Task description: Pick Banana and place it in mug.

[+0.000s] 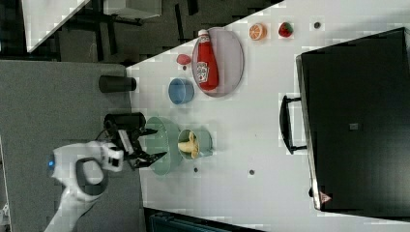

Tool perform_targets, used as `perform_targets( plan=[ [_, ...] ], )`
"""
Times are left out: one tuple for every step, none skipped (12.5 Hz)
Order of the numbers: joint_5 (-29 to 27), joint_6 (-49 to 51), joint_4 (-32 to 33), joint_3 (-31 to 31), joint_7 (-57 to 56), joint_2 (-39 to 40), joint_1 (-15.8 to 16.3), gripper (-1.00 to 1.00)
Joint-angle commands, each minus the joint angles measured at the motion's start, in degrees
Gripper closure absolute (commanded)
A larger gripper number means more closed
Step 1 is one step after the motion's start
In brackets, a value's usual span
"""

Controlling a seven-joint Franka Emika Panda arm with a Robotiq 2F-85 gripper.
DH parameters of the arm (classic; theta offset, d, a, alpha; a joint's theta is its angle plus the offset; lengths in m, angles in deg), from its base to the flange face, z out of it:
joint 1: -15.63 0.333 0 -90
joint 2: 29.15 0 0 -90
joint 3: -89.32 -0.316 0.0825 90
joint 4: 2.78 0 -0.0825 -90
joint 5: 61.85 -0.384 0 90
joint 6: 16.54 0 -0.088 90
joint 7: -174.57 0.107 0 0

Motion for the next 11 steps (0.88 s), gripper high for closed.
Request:
perform_targets(
  plan=[
    [0.84,9.86,-3.73,6.69,-11.98,-7.79,-2.4,-1.0],
    [0.83,13.12,-5.33,9.08,-16.14,-9.76,-2.74,-1.0],
    [0.83,15.46,-7.0,11.69,-20.54,-11.27,-3.02,-1.0],
    [0.83,17.72,-8.72,14.35,-24.93,-12.32,-3.23,-1.0],
    [0.83,19.87,-10.51,17.02,-29.29,-13.04,-3.34,-1.0],
    [0.84,21.73,-12.26,19.45,-32.89,-13.46,-3.4,-1.0],
    [0.83,23.47,-14.07,21.73,-35.86,-13.71,-3.43,-1.0],
    [0.84,25.2,-16.04,23.69,-38.3,-13.73,-3.45,-1.0],
    [0.83,27.58,-17.68,25.38,-40.84,-13.72,-3.45,-1.0],
    [0.83,30.1,-19.11,26.57,-43.2,-13.71,-3.45,-1.0],
    [0.83,33.08,-20.12,27.31,-45.37,-13.74,-3.45,-1.0]
  ],
)
